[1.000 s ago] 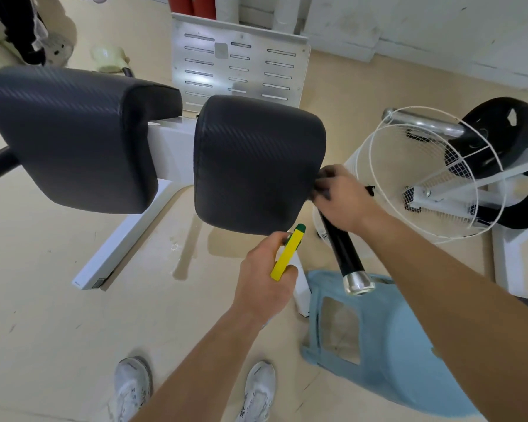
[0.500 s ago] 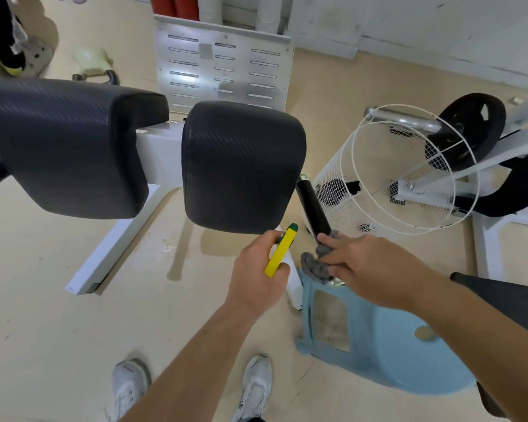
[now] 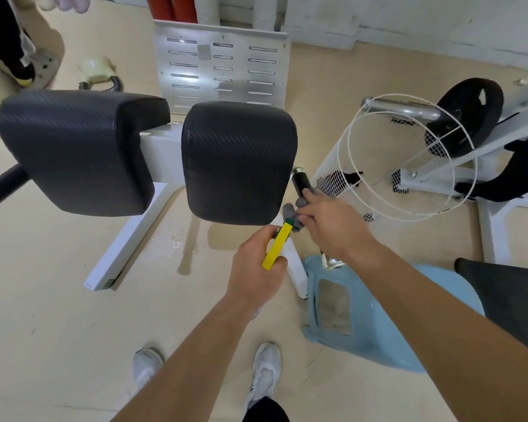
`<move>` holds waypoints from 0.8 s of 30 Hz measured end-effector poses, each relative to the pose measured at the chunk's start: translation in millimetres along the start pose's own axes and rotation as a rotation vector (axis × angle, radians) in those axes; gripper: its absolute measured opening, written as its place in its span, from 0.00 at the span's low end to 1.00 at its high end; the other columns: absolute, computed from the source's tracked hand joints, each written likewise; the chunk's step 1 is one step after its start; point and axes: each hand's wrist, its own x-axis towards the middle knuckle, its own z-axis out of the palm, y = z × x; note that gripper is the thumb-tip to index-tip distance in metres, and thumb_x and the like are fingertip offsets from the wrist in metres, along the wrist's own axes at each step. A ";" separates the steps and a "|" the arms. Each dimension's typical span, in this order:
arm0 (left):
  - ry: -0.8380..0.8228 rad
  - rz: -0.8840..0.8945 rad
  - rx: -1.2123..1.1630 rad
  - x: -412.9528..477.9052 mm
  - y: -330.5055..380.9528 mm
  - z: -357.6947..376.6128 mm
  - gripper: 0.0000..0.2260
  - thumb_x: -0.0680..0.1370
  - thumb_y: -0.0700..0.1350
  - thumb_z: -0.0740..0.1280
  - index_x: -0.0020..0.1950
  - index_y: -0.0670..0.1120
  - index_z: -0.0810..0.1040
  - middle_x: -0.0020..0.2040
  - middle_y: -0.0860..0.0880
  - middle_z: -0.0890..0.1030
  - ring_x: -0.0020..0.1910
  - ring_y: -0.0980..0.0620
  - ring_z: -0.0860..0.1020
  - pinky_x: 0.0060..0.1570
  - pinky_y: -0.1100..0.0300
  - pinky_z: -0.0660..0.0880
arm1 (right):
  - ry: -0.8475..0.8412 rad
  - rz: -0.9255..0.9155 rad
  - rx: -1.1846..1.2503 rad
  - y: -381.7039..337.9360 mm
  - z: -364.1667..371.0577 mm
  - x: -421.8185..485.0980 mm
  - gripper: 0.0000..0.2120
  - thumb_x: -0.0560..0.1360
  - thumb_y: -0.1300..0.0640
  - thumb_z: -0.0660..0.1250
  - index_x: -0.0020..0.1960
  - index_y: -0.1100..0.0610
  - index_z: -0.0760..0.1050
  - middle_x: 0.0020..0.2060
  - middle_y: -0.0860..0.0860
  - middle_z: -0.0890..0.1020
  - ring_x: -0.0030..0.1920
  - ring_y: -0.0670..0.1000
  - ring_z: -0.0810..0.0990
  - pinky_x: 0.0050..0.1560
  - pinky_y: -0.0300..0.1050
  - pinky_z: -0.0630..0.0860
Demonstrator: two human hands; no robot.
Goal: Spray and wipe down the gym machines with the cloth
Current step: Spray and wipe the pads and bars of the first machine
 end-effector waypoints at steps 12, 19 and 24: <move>-0.088 0.055 0.172 -62.1 141.3 -57.4 0.13 0.74 0.38 0.67 0.54 0.55 0.76 0.41 0.49 0.80 0.40 0.44 0.80 0.41 0.39 0.81 | 0.050 0.527 0.795 0.9 -72.3 -144.9 0.17 0.80 0.55 0.66 0.69 0.54 0.72 0.53 0.53 0.83 0.45 0.53 0.82 0.41 0.41 0.76; -0.174 0.105 0.130 -111.0 237.9 -71.1 0.12 0.73 0.38 0.67 0.53 0.51 0.79 0.42 0.47 0.82 0.40 0.41 0.82 0.43 0.39 0.82 | 0.306 0.905 1.466 12.4 -154.7 -237.2 0.11 0.78 0.54 0.66 0.52 0.62 0.80 0.44 0.59 0.84 0.44 0.60 0.83 0.48 0.59 0.82; -0.277 0.203 0.147 -130.1 288.5 -67.1 0.13 0.68 0.41 0.64 0.50 0.52 0.77 0.40 0.45 0.81 0.38 0.39 0.81 0.43 0.39 0.81 | 0.440 0.898 1.746 4.0 -196.0 -296.6 0.13 0.80 0.52 0.61 0.54 0.60 0.78 0.47 0.61 0.84 0.45 0.60 0.82 0.40 0.49 0.79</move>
